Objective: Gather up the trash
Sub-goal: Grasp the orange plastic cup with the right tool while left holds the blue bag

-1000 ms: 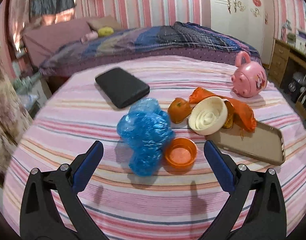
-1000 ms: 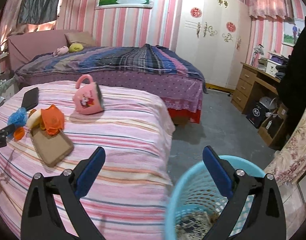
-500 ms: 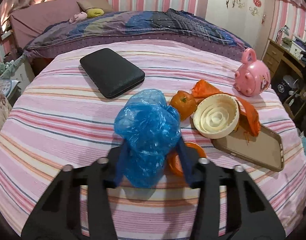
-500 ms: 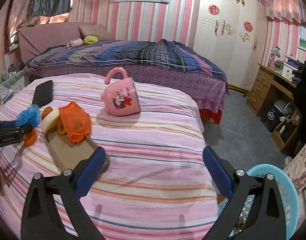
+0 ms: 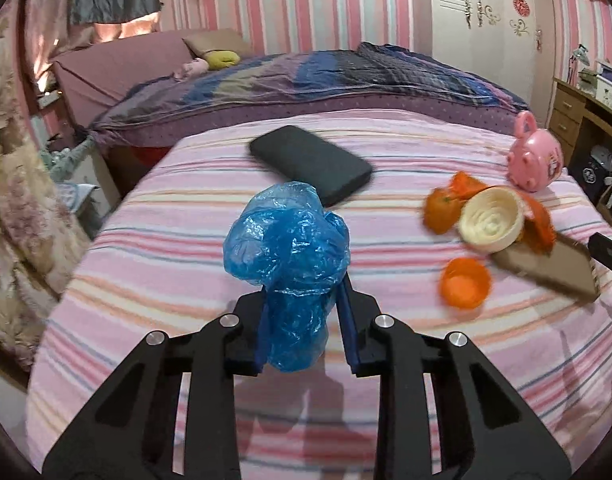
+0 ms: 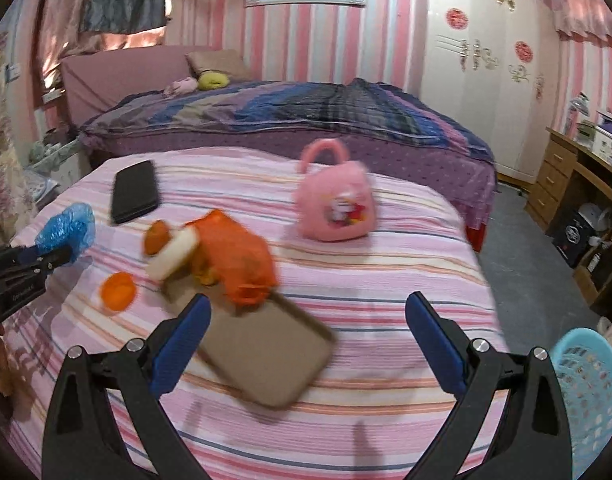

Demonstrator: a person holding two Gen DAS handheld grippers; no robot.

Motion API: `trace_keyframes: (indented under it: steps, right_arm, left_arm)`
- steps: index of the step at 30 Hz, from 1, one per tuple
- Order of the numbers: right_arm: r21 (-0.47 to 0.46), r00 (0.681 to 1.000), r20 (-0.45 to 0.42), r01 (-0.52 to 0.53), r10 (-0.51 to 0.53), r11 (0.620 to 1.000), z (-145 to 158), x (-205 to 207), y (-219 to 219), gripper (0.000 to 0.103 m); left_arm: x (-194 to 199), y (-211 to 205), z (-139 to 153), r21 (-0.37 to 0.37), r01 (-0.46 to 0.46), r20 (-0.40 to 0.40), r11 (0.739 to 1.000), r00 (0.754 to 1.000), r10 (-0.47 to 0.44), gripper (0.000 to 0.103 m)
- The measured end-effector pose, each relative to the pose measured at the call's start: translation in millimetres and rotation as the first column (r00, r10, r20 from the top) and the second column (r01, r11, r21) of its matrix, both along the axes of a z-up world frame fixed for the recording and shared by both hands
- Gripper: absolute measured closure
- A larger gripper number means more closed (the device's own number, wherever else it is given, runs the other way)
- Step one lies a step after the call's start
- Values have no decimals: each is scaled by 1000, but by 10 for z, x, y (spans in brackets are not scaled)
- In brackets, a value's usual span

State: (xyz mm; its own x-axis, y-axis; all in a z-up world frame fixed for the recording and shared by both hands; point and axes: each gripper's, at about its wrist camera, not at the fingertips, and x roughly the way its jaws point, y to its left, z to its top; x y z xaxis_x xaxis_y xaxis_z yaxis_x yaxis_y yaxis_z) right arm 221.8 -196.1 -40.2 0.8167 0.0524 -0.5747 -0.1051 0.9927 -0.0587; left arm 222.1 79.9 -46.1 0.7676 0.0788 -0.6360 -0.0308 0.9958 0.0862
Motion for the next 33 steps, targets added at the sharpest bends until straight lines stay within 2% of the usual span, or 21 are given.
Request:
trace_keyframes:
  steps: [3, 8, 17, 19, 22, 27, 29, 33]
  right_arm:
    - [-7, 998, -17, -53, 53, 999, -36, 26, 246, 7]
    - [0, 993, -46, -106, 106, 994, -88, 80, 622, 7]
    - [18, 986, -92, -135, 136, 991, -216, 218, 1077, 8]
    - [-1, 979, -119, -167, 165, 986, -257, 258, 1193, 13]
    - [-25, 968, -162, -197, 190, 980, -303, 333, 1275, 26]
    - [-3, 945, -198, -265, 259, 964, -323, 361, 1351, 60]
    - [-5, 945, -192, -272, 266, 962, -331, 347, 1366, 64]
    - [0, 949, -151, -280, 277, 960, -324, 246, 1385, 64]
  left_arm:
    - [-97, 259, -8, 13, -26, 7, 1000, 1000, 26, 76]
    - [-196, 748, 12, -25, -108, 3, 994, 994, 108, 76]
    - [-247, 1102, -51, -3, -164, -8, 986, 986, 164, 76]
    - [-246, 1160, -59, -18, -172, -14, 985, 985, 172, 76]
    - [-248, 1198, -65, -30, -182, -18, 983, 983, 181, 76]
    - [-243, 1114, -80, -5, -169, -19, 986, 986, 168, 76]
    - [-248, 1089, -72, 4, -164, -16, 987, 986, 164, 76]
    - [-261, 1068, -29, -4, -160, -9, 987, 987, 160, 76]
